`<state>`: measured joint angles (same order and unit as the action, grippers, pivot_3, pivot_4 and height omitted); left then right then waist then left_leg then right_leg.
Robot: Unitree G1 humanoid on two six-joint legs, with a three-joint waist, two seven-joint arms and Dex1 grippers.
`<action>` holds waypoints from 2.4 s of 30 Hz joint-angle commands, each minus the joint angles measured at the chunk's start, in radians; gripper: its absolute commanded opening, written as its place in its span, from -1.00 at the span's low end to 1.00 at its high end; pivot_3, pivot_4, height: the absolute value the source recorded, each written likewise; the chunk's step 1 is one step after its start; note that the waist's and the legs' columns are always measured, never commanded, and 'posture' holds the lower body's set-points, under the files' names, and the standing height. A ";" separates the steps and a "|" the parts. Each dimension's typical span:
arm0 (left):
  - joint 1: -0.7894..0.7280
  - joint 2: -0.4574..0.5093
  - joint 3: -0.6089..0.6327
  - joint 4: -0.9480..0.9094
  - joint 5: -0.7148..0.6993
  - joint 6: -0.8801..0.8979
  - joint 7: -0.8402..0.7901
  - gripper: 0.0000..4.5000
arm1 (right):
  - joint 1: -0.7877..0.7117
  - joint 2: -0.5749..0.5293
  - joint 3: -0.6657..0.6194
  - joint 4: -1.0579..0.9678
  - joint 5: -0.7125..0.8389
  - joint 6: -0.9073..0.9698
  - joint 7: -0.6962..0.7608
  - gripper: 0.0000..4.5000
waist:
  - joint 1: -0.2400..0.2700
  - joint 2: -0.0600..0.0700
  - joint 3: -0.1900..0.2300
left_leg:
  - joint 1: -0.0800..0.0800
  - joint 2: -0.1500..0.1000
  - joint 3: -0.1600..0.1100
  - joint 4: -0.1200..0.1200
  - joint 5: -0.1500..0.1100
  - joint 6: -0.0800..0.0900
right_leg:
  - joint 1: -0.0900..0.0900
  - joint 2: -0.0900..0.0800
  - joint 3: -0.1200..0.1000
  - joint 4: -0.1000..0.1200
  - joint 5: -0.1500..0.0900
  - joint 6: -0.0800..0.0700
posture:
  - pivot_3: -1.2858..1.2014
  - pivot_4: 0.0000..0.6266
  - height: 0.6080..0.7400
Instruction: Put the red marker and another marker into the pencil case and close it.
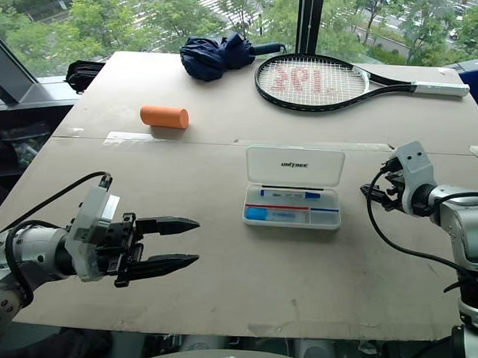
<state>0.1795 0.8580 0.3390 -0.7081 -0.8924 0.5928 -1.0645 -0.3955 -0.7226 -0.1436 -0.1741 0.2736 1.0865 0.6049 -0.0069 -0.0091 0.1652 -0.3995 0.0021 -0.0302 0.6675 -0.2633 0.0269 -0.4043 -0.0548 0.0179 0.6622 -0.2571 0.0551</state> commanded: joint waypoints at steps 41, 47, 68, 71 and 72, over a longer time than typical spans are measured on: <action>0.085 0.028 0.047 -0.067 -0.019 -0.031 -0.004 0.25 | -0.045 -0.226 0.319 0.013 0.040 -0.635 0.708 0.38 | -0.001 0.003 0.004 | 0.001 0.002 0.000 0.001 0.000 0.000 | 0.001 0.002 -0.001 -0.001 0.000 0.000 | 0.03 -0.52 0.85; 0.089 0.022 0.046 -0.061 -0.024 -0.034 0.013 0.25 | -0.085 -0.215 0.112 0.035 0.270 -0.362 0.663 -0.02 | 0.000 0.003 0.004 | 0.000 0.002 0.000 0.001 0.000 0.000 | 0.001 0.001 -0.001 -0.001 0.000 0.000 | 0.03 -0.52 0.85; 0.180 -0.002 0.115 -0.111 -0.038 -0.042 0.059 0.25 | -0.753 0.054 0.543 0.803 -0.129 -0.505 0.990 -0.98 | -0.006 0.005 0.005 | -0.015 0.001 0.001 0.001 0.003 -0.004 | -0.016 0.000 -0.001 -0.001 0.001 0.001 | 0.03 -0.52 0.85; 0.198 -0.010 0.112 -0.122 -0.037 -0.047 0.069 0.25 | -0.633 -0.007 0.528 0.499 -0.048 -0.342 1.001 -0.98 | 0.000 0.005 0.005 | -0.015 0.001 -0.001 0.001 0.002 -0.004 | -0.016 -0.002 -0.002 -0.001 0.001 0.000 | 0.03 -0.52 0.85; 0.196 -0.011 0.107 -0.122 -0.036 -0.047 0.073 0.25 | -0.578 -0.018 0.519 0.396 -0.032 -0.300 0.971 -0.98 | -0.001 0.005 0.005 | -0.015 0.001 -0.003 0.001 0.001 -0.002 | -0.015 -0.003 -0.002 -0.001 0.001 0.000 | 0.03 -0.52 0.85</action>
<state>0.3762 0.8517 0.4284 -0.7972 -0.9163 0.5623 -0.9978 -1.0175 -0.7310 0.3957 0.3827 0.1903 0.7072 1.5600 -0.0079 -0.0045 0.1699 -0.4144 0.0030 -0.0334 0.6682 -0.2632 0.0264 -0.4189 -0.0601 0.0156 0.6617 -0.2566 0.0555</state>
